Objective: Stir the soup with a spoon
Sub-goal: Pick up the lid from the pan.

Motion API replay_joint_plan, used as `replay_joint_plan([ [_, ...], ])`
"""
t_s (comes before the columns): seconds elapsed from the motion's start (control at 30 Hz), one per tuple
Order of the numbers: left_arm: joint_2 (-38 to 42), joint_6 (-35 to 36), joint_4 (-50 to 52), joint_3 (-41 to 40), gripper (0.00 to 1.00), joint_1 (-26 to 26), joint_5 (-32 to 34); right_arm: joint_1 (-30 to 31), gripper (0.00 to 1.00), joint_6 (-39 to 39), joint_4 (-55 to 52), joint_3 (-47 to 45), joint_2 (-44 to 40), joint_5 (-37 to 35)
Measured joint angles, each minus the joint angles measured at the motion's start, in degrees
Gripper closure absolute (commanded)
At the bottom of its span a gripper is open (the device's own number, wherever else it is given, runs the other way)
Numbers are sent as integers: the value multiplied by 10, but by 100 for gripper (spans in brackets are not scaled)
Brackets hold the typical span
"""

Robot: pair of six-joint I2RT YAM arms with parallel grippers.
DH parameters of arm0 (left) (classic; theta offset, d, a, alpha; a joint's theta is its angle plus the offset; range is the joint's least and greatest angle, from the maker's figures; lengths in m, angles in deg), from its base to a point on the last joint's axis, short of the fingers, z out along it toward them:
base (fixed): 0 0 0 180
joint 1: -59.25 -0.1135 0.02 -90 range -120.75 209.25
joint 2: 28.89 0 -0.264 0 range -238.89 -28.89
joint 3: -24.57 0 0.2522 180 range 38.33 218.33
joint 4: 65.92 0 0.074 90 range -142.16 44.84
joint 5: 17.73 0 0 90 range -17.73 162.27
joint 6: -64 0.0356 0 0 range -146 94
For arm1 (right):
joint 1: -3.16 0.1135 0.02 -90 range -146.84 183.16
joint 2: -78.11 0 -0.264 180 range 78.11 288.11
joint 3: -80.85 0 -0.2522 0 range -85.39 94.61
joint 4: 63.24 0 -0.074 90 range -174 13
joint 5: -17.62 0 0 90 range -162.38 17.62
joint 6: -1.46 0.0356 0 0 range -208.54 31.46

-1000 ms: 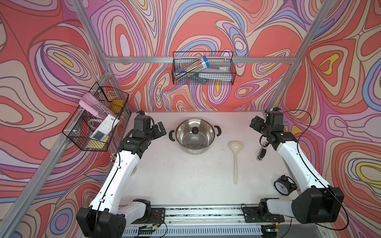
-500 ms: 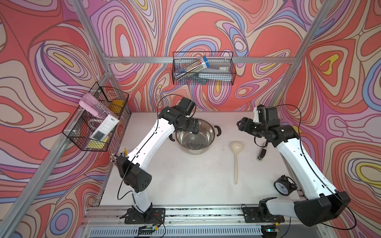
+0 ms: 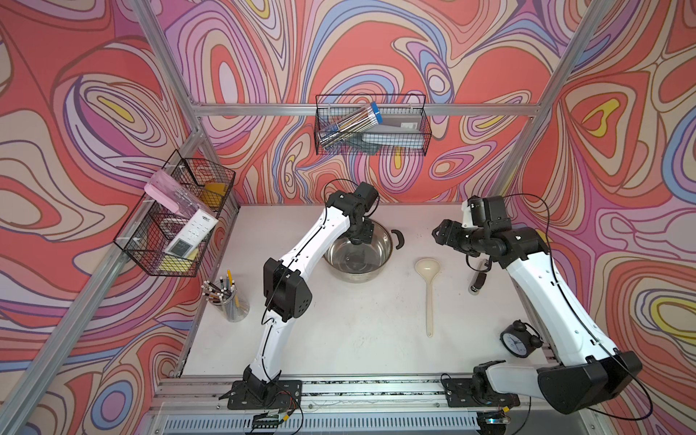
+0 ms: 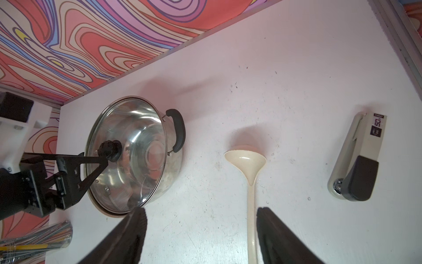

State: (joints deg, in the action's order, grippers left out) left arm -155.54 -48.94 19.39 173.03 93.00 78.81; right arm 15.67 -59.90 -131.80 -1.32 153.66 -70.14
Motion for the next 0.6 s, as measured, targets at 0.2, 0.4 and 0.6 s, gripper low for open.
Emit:
replay_joint_plan([
  [0.2, -21, 0, -6, 6, 29, 0, -1, 0, 22, 0, -1, 3, 16, 0],
  [0.4, -37, 0, -16, 7, 37, 0, -3, 0, 22, 0, -1, 6, 36, 3],
  [0.6, -58, 0, -23, 27, 42, 0, -4, 0, 21, -1, 1, 16, 51, 8],
])
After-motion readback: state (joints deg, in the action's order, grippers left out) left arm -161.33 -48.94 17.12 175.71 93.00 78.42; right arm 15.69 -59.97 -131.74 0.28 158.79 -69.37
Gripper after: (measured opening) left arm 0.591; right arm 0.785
